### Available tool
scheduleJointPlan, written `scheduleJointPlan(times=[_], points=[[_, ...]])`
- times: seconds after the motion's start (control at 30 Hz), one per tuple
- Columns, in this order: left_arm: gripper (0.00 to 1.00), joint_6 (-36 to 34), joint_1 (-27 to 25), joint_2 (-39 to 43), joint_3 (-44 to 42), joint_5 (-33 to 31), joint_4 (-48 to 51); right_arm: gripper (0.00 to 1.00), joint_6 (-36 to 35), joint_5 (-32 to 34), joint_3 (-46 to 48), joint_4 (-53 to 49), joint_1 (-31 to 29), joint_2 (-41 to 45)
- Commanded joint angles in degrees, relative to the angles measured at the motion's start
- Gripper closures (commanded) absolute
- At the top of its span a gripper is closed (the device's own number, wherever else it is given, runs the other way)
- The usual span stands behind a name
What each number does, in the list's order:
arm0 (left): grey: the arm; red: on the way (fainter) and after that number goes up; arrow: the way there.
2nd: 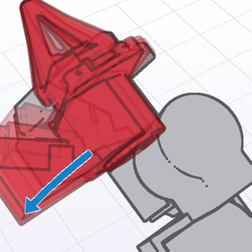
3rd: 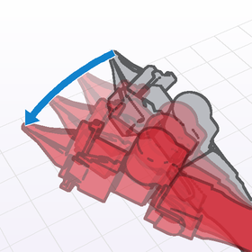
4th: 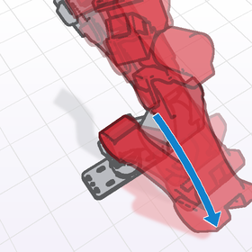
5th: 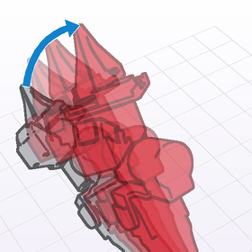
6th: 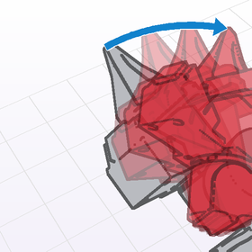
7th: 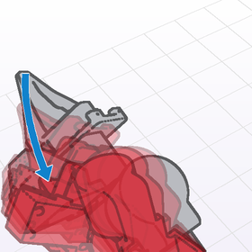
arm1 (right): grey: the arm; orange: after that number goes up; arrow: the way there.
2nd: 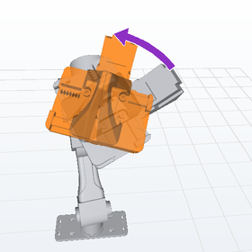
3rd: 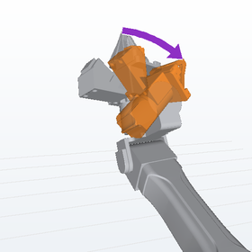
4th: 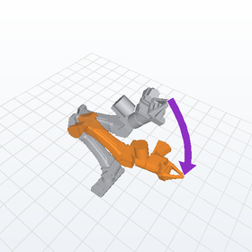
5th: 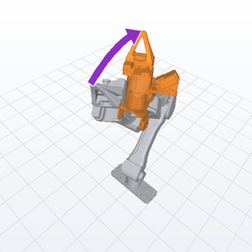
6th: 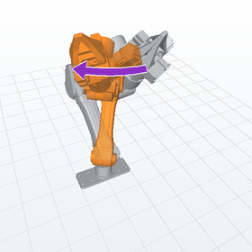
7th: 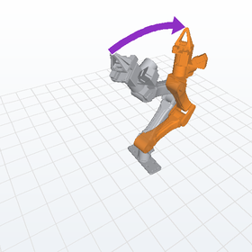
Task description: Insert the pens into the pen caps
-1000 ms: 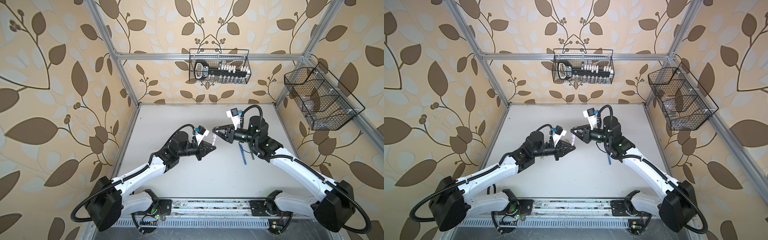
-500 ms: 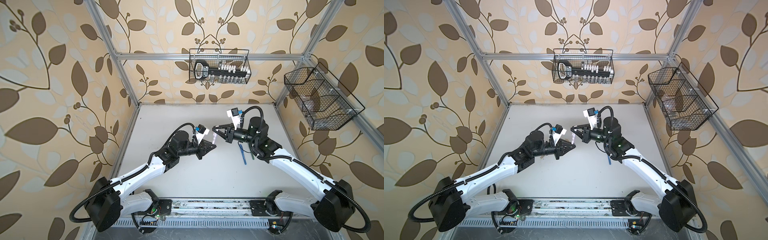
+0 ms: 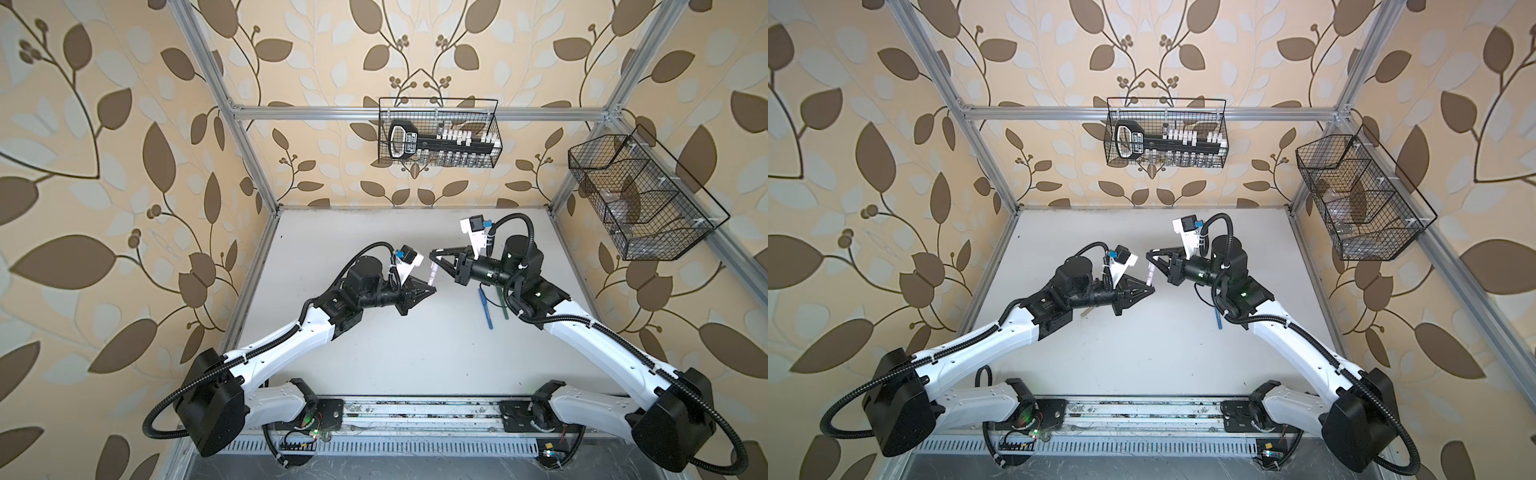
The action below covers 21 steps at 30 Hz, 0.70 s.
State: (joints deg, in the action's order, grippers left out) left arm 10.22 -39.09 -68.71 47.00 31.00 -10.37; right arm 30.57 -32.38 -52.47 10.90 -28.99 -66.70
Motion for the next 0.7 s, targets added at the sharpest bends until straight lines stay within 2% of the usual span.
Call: scheduleJointPlan(times=[0.0,0.07,0.1,0.2,0.27,0.4,0.53,0.57,0.67], points=[[0.53,-0.8,0.6,3.2,5.8,-3.8,-6.4,1.0,-1.3,-2.4,-0.8,-11.2,1.1,1.8],[0.26,-1.1,0.6,4.1,5.3,-4.1,-3.6,1.0,-3.4,-1.3,-3.3,-16.0,3.2,2.4],[0.16,-1.1,0.6,4.9,4.7,-4.7,-1.9,1.0,-4.5,-1.1,-4.6,-17.9,4.3,2.8],[0.02,-1.2,0.6,8.0,2.8,-7.9,4.2,1.0,-5.6,-0.6,-6.2,-21.7,7.4,3.5],[0.01,-0.7,0.6,10.7,1.2,-12.1,8.6,1.0,-8.0,3.2,-7.5,-26.6,8.2,3.4],[0.01,1.0,0.7,14.6,-0.7,-26.4,17.1,1.0,-12.9,11.3,-8.0,-35.9,8.3,0.4],[0.01,2.4,1.8,13.7,-0.1,-36.6,23.3,1.0,-14.4,12.7,-6.7,-38.4,8.3,-3.3],[0.01,3.1,2.2,13.1,-0.2,-37.7,23.1,1.0,-14.4,13.1,-6.2,-38.5,8.2,-4.0],[0.01,4.3,5.1,10.5,-0.7,-34.8,21.9,1.0,-14.9,16.2,-4.9,-39.2,8.3,-6.8]])
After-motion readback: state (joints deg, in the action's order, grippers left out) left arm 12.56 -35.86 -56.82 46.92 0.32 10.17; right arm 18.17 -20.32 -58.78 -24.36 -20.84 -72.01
